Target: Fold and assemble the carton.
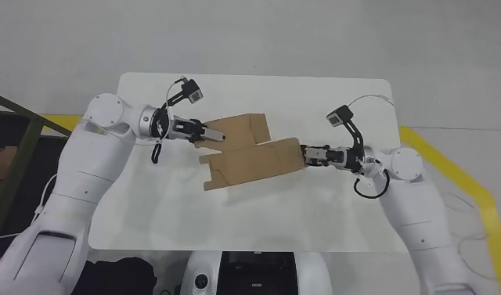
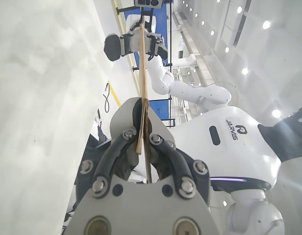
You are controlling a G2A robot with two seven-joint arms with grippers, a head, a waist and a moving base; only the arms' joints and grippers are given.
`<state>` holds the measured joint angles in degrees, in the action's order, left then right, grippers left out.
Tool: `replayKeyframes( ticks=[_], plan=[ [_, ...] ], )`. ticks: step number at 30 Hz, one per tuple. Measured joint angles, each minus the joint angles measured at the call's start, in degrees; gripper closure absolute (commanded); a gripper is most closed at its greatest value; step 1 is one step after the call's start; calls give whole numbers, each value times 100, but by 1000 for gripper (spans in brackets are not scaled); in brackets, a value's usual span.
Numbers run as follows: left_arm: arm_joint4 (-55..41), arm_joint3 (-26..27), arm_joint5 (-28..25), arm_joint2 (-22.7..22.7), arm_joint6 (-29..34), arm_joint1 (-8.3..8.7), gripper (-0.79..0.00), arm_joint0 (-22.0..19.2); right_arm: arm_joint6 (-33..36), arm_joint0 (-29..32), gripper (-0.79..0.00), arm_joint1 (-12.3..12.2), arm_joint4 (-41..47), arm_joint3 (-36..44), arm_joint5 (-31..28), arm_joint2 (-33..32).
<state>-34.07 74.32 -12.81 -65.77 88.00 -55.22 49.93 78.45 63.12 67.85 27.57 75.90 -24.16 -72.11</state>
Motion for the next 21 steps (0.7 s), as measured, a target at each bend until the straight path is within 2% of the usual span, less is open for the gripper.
replayKeyframes(
  ticks=[6,21],
  plan=[
    [94,159,-67,125,0,38,0,-14,103,-172,-785,46,255,-155,-67,317],
    [234,26,-143,388,-146,-17,0,-170,67,-303,-785,82,688,-348,-99,819]
  ],
)
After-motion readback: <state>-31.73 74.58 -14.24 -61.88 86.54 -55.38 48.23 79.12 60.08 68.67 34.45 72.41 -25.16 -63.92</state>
